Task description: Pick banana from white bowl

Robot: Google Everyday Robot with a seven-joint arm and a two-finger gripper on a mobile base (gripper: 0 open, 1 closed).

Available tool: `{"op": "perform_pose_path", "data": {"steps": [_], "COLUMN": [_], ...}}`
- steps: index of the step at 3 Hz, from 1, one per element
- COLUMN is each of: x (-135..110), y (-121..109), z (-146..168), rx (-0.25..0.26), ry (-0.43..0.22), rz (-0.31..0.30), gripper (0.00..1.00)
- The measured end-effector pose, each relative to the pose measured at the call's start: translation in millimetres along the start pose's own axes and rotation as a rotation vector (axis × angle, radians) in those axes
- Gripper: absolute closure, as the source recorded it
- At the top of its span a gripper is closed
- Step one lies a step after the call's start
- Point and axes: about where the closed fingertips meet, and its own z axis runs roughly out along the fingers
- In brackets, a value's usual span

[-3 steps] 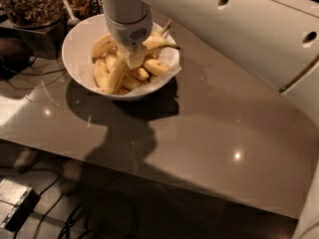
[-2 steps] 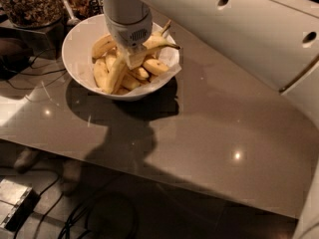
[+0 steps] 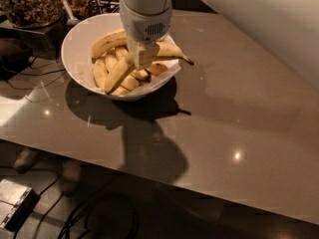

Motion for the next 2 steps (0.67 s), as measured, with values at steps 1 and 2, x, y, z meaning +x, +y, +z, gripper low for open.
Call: {"op": "perform_pose_path", "data": {"steps": [1, 2], "x": [-1.1, -7.0], "y": [16.2, 33.9], "z": [-18.6, -41.0], "rx": [0.005, 0.02], "ry": [-0.062, -0.128], "rz": [0.043, 0.056], "gripper": [1.0, 1.0]}}
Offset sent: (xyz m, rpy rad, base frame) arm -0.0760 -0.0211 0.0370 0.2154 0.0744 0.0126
